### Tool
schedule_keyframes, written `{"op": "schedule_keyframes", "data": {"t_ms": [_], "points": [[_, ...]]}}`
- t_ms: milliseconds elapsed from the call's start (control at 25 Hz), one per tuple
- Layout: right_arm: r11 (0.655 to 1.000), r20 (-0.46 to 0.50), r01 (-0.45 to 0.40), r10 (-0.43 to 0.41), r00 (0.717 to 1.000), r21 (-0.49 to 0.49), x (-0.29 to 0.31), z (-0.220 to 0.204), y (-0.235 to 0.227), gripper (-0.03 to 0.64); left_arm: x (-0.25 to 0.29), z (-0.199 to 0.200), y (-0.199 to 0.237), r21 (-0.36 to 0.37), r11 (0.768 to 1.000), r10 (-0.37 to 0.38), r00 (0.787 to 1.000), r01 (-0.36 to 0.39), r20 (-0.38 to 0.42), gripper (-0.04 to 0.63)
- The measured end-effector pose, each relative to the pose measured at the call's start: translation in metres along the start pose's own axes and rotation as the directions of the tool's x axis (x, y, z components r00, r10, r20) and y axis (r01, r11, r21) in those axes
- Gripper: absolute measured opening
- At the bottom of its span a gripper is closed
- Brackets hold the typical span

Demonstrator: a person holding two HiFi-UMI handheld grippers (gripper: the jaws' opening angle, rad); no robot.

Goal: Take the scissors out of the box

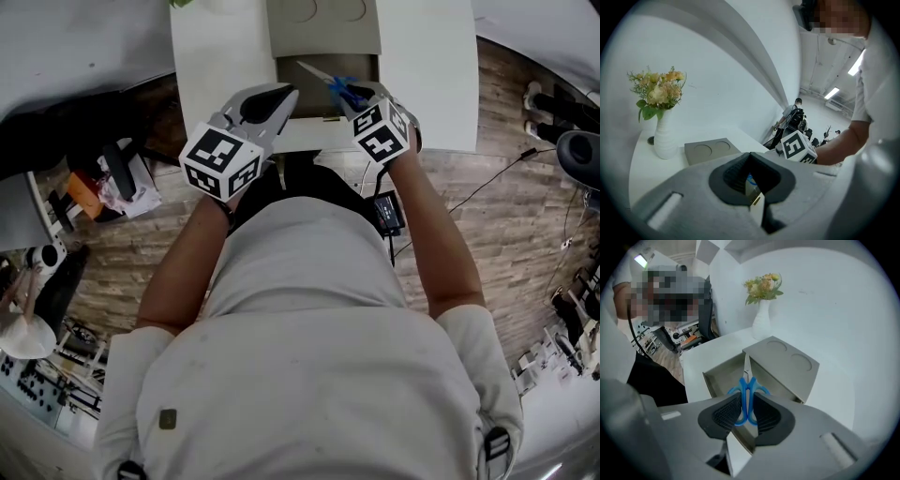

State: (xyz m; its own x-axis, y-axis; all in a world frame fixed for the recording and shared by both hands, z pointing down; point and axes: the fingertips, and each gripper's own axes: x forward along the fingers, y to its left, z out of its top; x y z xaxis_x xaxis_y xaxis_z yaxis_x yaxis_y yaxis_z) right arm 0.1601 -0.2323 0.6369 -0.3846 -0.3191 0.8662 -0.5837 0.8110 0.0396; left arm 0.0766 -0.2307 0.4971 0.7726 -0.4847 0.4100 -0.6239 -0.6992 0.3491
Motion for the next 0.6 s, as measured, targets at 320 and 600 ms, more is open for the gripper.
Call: {"op": "schedule_keyframes", "data": {"t_ms": [320,600], "points": [[0.996,0.17,0.06,-0.071,0.983,0.071,-0.053,0.046,-0.004,0.1,-0.012,0.022,-0.007,0.032,0.999,-0.009,0.999,0.008,0.031,0.005],[0.987,0.298,0.094,-0.13,0.946,0.134,-0.103,0.083,-0.008,0.1,-0.029,0.056,-0.018,0.074,0.997,-0.03,0.996,0.023,0.088,0.005]]}}
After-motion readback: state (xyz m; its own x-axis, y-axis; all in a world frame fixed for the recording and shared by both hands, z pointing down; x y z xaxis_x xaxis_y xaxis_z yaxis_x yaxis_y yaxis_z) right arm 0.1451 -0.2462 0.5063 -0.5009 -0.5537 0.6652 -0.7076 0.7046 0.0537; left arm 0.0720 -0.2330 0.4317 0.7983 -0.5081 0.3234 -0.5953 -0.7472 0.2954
